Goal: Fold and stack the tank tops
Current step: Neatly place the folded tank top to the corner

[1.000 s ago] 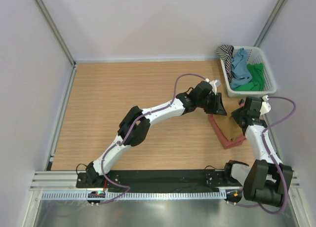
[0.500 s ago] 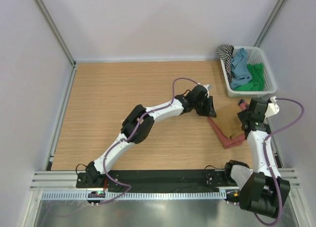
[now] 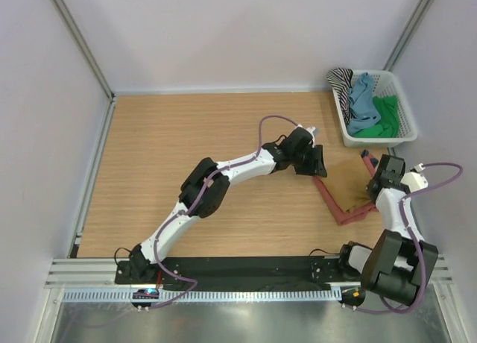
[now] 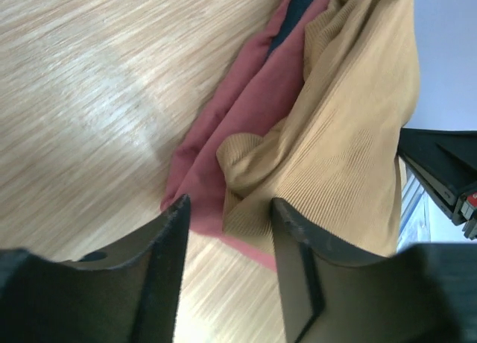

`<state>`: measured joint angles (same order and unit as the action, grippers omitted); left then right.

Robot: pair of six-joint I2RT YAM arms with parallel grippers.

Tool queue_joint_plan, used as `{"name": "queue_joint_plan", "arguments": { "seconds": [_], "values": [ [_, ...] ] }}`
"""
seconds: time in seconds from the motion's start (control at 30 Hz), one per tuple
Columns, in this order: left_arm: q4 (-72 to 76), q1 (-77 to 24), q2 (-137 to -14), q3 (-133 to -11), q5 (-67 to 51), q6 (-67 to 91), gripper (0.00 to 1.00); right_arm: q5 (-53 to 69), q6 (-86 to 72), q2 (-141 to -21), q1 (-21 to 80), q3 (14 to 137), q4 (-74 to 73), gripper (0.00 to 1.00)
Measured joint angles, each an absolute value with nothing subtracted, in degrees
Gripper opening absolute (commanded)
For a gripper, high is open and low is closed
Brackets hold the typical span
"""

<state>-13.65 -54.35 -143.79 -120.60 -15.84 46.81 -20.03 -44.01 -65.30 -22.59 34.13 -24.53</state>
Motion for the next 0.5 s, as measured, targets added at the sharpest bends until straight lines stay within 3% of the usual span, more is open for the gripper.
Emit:
{"name": "queue_joint_plan", "arguments": {
  "seconds": [0.13, 0.2, 0.33, 0.4, 0.43, 0.47, 0.5],
  "values": [
    [-14.5, -54.3, -139.6, -117.1, -14.4, 45.6, 0.62, -25.2, -45.2, -60.1, -22.7, 34.2, -28.3, 0.12],
    [-15.0, -54.3, -136.2, -114.7, -12.7, 44.9, 0.67, -26.3, -45.2, -56.3, -22.7, 34.2, -29.3, 0.23],
    [-15.3, -54.3, -128.0, -109.7, -9.0, 43.6, 0.72, -25.3, -43.3, -46.9, -22.7, 34.3, -29.2, 0.31],
    [-15.2, -54.2, -123.4, -106.9, -6.9, 42.9, 0.79, -21.5, -41.6, -43.4, -22.7, 34.3, -27.8, 0.44],
    [-14.9, -54.1, -120.8, -104.8, -5.8, 42.7, 0.81, -18.5, -40.4, -42.4, -22.6, 34.3, -26.7, 0.78],
    [-14.7, -53.9, -118.3, -102.7, -4.8, 42.7, 0.87, -15.5, -39.6, -41.9, -22.5, 34.3, -25.7, 0.99],
    [-14.6, -53.7, -115.5, -100.2, -3.6, 42.6, 0.99, -12.4, -38.5, -41.8, -22.1, 34.4, -24.6, 1.00]
  ]
}}
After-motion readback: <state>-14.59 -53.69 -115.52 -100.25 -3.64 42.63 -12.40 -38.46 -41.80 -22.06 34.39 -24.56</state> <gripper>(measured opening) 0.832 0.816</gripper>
